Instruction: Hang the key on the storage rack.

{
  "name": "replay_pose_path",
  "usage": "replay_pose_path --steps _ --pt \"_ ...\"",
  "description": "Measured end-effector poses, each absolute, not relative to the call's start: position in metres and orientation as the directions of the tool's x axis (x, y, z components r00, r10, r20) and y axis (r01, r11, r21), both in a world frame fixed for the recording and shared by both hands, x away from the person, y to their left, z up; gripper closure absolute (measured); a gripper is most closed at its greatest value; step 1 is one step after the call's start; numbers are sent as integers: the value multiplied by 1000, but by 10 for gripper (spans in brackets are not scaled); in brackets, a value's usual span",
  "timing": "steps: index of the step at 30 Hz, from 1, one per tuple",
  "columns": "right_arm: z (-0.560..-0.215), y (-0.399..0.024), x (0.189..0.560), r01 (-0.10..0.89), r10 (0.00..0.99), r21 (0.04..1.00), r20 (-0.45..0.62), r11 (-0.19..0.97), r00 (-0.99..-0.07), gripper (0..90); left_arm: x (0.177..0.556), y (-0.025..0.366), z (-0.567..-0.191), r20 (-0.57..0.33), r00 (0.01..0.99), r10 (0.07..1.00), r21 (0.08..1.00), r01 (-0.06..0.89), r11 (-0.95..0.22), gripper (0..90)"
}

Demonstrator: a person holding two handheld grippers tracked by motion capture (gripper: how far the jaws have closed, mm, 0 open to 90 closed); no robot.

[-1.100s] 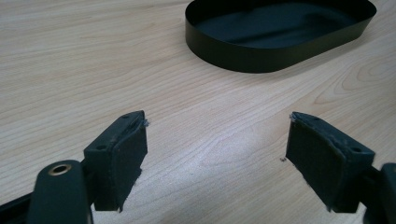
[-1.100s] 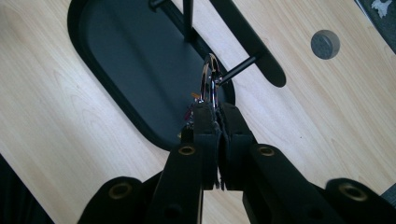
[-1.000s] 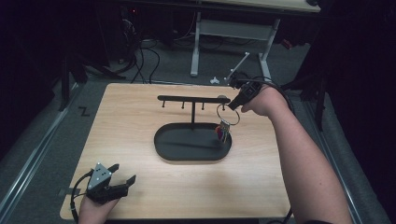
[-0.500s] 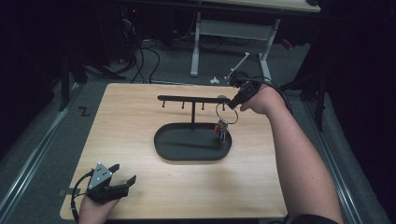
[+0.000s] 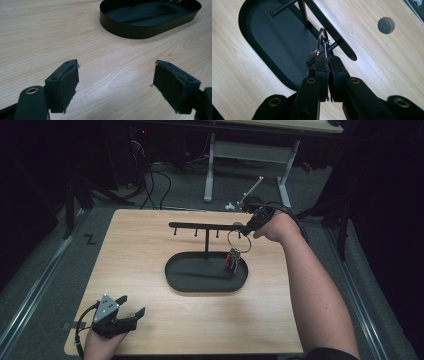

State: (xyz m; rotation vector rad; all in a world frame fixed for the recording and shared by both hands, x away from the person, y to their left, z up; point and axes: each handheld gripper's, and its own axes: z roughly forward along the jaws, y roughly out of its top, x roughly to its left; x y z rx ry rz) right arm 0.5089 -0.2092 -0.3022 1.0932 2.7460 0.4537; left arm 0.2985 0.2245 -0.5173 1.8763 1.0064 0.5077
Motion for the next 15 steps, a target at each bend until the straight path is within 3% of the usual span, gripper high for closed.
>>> replay_pose_path --steps 8,15 --pt "-291 -208 502 643 704 366 -48 673 -709 815 299 223 -518 -58 584 810 865 434 -251 210" --pt "-296 -217 495 684 760 409 -39 604 -648 535 299 220 -518 -53 589 806 861 435 -262 210"
